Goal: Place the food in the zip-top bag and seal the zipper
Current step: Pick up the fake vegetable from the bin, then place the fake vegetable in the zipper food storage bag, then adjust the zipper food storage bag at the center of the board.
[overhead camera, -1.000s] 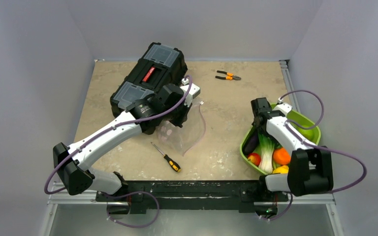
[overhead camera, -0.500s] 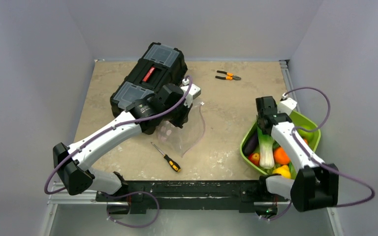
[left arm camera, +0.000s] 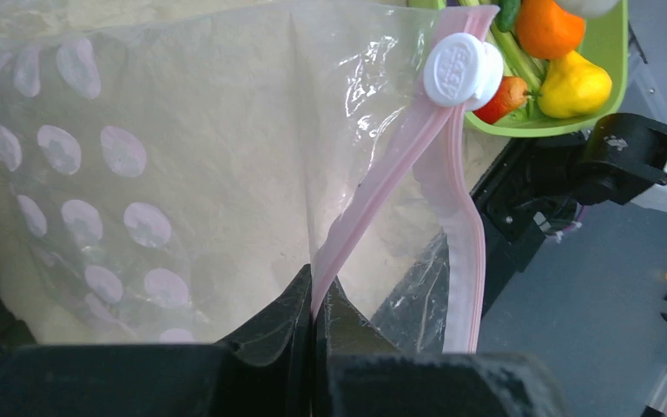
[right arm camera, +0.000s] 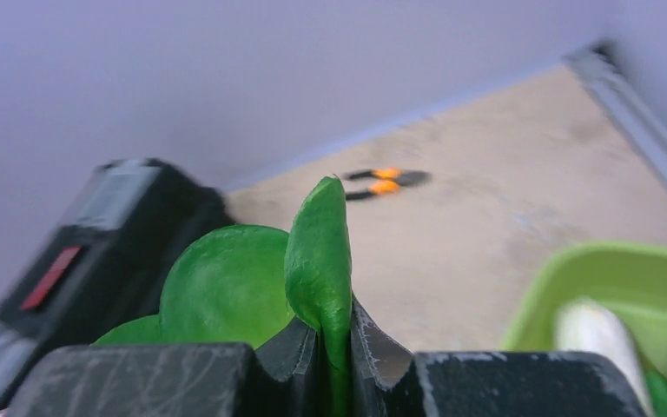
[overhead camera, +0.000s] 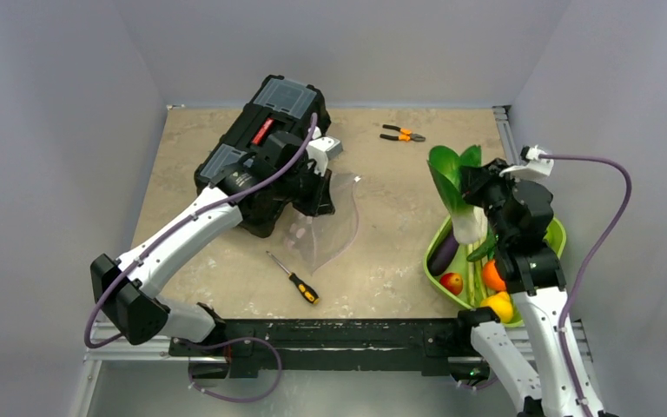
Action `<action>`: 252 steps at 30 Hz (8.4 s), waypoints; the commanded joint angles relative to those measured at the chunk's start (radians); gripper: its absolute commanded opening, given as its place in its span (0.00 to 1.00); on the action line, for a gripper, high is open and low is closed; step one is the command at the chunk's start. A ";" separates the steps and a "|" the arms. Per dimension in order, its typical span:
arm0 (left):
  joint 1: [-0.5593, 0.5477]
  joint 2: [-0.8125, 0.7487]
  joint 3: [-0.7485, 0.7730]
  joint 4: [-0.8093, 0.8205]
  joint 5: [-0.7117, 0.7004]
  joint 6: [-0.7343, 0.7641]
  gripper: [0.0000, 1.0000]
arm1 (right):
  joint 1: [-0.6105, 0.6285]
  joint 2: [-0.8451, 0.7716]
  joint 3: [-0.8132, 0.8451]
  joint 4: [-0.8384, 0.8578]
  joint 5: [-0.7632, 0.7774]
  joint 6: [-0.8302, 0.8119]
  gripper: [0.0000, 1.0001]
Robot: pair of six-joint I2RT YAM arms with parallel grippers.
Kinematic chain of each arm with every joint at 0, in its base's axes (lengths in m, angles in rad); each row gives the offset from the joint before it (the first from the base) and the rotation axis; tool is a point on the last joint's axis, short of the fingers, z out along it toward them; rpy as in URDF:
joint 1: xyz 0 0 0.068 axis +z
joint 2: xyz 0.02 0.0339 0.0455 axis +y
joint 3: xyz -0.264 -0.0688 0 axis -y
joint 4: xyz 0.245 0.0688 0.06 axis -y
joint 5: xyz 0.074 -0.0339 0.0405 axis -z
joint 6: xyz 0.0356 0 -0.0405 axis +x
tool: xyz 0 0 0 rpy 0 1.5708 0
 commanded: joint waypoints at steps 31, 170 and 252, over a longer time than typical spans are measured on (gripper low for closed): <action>0.055 0.026 0.022 0.060 0.208 -0.052 0.00 | 0.690 0.303 0.046 0.985 -0.661 0.056 0.00; 0.067 -0.117 -0.130 0.263 0.103 -0.134 0.00 | 0.857 0.145 0.237 -0.023 -0.050 0.087 0.83; -0.125 -0.402 -0.185 0.018 -0.395 -0.076 0.58 | 0.993 0.651 0.755 -0.358 0.587 0.252 0.00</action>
